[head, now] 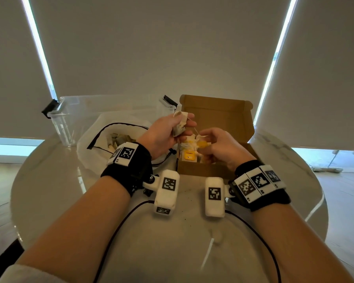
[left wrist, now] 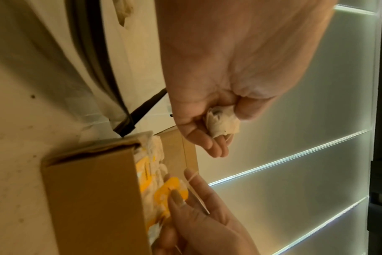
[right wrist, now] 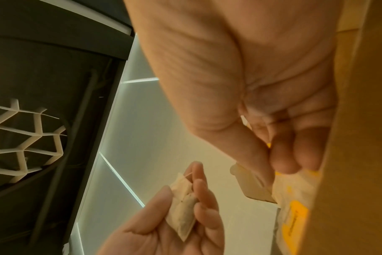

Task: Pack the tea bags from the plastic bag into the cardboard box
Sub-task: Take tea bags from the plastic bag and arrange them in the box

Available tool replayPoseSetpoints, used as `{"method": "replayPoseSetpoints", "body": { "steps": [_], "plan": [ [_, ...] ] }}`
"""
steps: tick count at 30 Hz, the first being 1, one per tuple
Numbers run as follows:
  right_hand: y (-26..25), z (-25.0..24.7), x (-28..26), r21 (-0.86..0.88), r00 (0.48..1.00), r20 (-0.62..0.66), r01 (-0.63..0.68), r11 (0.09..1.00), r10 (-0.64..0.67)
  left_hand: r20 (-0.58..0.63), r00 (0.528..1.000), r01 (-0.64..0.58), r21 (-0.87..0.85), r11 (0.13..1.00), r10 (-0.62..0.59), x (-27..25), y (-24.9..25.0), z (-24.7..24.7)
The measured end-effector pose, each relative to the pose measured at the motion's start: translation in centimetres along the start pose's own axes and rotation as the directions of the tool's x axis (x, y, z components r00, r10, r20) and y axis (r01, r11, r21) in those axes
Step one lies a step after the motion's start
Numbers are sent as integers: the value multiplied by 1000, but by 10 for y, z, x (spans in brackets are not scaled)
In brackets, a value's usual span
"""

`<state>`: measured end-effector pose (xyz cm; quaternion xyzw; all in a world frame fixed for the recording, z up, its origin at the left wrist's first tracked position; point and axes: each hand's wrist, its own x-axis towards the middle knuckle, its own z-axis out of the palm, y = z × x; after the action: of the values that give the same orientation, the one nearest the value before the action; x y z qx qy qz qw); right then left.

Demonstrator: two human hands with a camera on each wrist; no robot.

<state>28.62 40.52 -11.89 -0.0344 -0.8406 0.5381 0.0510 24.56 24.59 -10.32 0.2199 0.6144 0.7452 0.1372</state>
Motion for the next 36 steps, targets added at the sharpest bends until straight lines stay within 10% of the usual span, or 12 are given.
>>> {"method": "replayPoseSetpoints", "body": {
  "steps": [24, 36],
  "plan": [
    [-8, -2, -5, 101, 974, -102, 213, 972, -203, -37, 998, -46, 41, 998, 48, -3, 6, -1],
    [-15, 1, -12, 255, 985, -101, 159, 954, -138, 190, 980, 5, 287, 958, -62, -2, -10, 9]
  ]
}}
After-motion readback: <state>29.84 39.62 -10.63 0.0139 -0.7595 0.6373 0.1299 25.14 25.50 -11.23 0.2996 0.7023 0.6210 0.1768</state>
